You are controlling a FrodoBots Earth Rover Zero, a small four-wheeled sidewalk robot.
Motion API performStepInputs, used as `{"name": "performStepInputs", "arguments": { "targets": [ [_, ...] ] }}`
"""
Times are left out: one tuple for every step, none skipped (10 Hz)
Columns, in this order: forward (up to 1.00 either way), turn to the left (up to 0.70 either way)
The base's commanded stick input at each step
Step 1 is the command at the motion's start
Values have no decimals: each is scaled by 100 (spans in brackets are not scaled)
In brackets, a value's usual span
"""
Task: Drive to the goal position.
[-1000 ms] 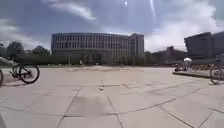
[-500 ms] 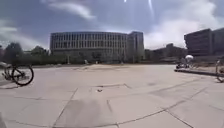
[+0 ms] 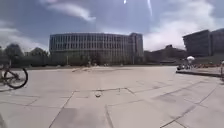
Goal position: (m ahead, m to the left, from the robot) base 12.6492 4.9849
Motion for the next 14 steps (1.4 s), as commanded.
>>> {"name": "performStepInputs", "arguments": {
  "targets": [
    [54, 0],
    [54, 0],
    [54, 0],
    [54, 0],
    [54, 0],
    [54, 0],
    [54, 0],
    [54, 0],
    [54, 0],
    [54, 0],
    [54, 0],
    [54, 0],
    [54, 0],
    [54, 0]
  ]
}}
